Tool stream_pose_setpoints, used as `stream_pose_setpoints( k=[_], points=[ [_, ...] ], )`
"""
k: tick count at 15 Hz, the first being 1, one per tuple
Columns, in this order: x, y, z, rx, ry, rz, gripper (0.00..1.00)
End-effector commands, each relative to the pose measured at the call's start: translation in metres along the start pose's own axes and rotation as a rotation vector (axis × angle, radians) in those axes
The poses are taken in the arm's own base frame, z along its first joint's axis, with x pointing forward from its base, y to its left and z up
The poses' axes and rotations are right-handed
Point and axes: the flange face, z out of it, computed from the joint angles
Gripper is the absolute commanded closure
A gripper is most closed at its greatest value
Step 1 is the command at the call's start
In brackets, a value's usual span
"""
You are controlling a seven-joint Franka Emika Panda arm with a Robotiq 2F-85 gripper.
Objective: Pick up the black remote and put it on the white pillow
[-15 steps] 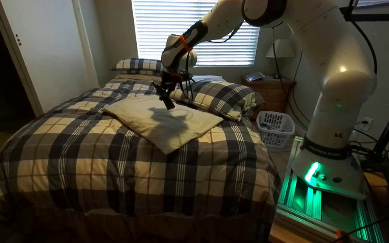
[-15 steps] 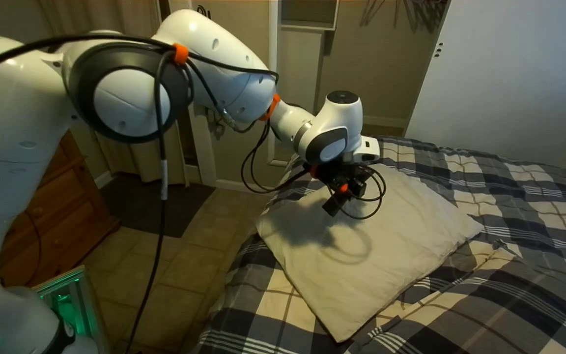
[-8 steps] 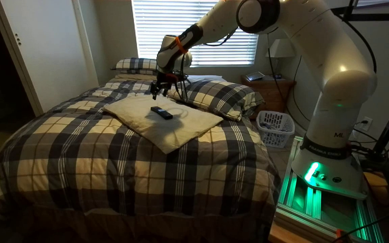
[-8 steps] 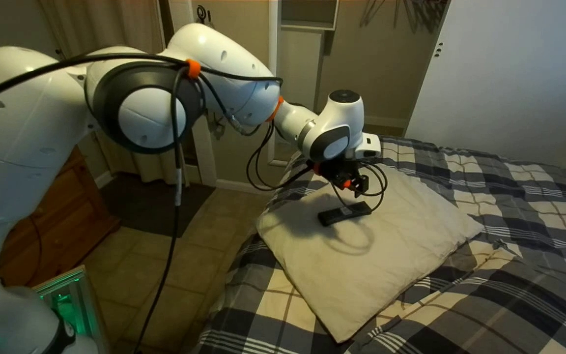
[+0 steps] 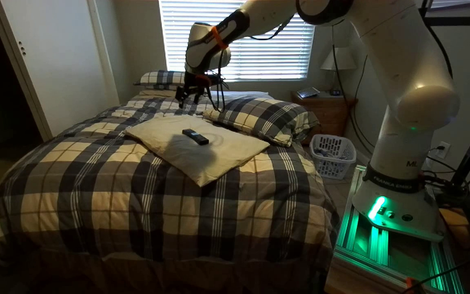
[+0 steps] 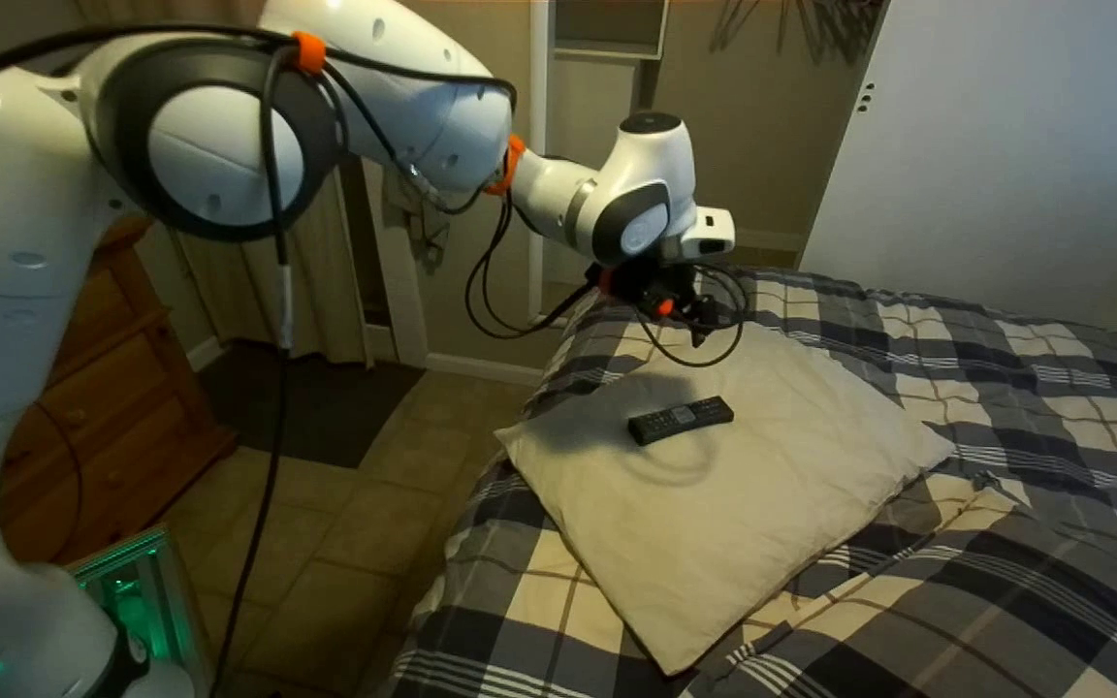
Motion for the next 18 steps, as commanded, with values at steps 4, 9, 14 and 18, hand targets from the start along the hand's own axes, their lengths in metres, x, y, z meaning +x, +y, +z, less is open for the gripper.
stream_pose_setpoints(
  k=[4,9,14,18],
  points=[
    [-0.044,-0.017,-0.07,-0.139,0.047,0.088,0.0],
    [-0.071,-0.021,-0.09,-0.163,0.027,0.226,0.0],
    [-0.071,-0.018,-0.087,-0.171,0.027,0.265,0.0],
    [-0.073,-0.018,-0.086,-0.171,0.023,0.269,0.0]
  ],
)
